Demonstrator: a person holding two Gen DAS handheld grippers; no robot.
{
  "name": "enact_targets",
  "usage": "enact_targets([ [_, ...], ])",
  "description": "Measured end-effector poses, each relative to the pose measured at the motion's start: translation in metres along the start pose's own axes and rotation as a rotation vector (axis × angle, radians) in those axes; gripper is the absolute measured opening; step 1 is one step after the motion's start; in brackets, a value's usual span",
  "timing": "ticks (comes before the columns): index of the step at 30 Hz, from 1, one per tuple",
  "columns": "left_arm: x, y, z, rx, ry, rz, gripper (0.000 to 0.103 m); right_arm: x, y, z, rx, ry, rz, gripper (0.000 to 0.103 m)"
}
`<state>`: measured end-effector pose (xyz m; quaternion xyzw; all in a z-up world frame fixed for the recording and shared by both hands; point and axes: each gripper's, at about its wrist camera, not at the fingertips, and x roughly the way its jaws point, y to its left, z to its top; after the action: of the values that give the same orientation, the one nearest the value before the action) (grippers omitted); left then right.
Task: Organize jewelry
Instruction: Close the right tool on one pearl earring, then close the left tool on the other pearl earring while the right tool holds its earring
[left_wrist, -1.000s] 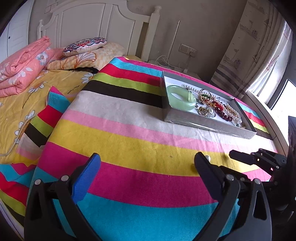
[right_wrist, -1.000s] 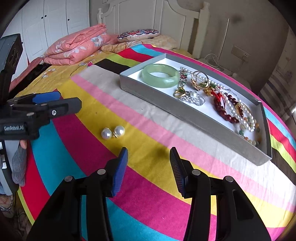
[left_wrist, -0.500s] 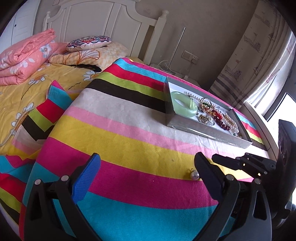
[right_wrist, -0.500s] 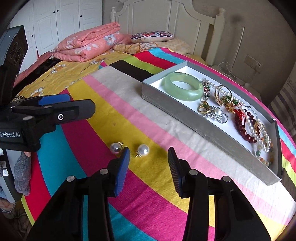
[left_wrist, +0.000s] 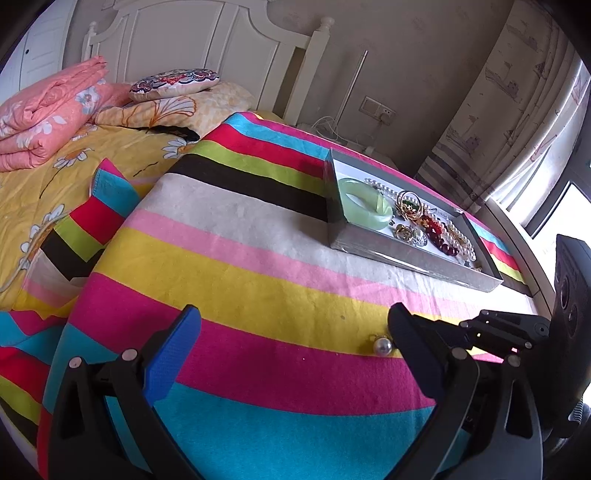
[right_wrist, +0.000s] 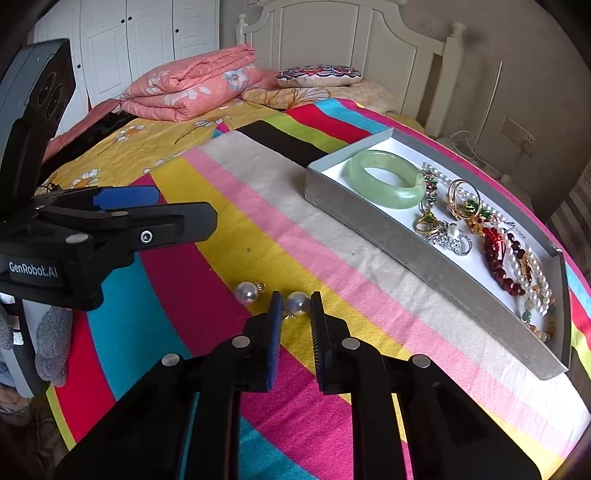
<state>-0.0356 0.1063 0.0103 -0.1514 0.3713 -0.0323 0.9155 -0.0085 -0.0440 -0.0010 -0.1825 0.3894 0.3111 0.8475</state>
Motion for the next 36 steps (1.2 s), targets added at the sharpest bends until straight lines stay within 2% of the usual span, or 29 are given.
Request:
enact_targets([
  [2,0.001,-0.001,0.000,0.010,0.004,-0.005,0.100,-0.002,-0.001,-0.002,0.012,-0.006,-0.029,0.014],
  [5,0.001,-0.011,-0.001,0.061,0.020,-0.002,0.100,-0.021,-0.012,-0.011,0.077,-0.057,-0.027,0.014],
  [9,0.001,-0.045,-0.012,0.244,0.043,0.019,0.097,-0.051,-0.030,-0.033,0.136,-0.108,-0.035,0.014],
  [11,0.004,-0.058,-0.016,0.309,0.057,0.029,0.087,-0.062,-0.041,-0.043,0.168,-0.119,-0.037,0.014],
  [13,0.012,-0.070,-0.020,0.355,0.095,0.020,0.063,-0.070,-0.050,-0.053,0.191,-0.128,-0.044,0.014],
  [16,0.024,-0.082,-0.023,0.403,0.134,0.040,0.052,-0.078,-0.060,-0.065,0.226,-0.145,-0.038,0.014],
  [26,0.032,-0.089,-0.024,0.445,0.135,0.053,0.033,-0.083,-0.072,-0.077,0.274,-0.182,0.001,0.014],
  [30,0.031,-0.092,-0.027,0.474,0.130,0.043,0.013,-0.085,-0.075,-0.079,0.292,-0.190,0.015,0.014],
  [36,0.023,-0.096,-0.030,0.492,0.100,0.057,0.013,-0.090,-0.077,-0.081,0.304,-0.211,0.017,0.014],
])
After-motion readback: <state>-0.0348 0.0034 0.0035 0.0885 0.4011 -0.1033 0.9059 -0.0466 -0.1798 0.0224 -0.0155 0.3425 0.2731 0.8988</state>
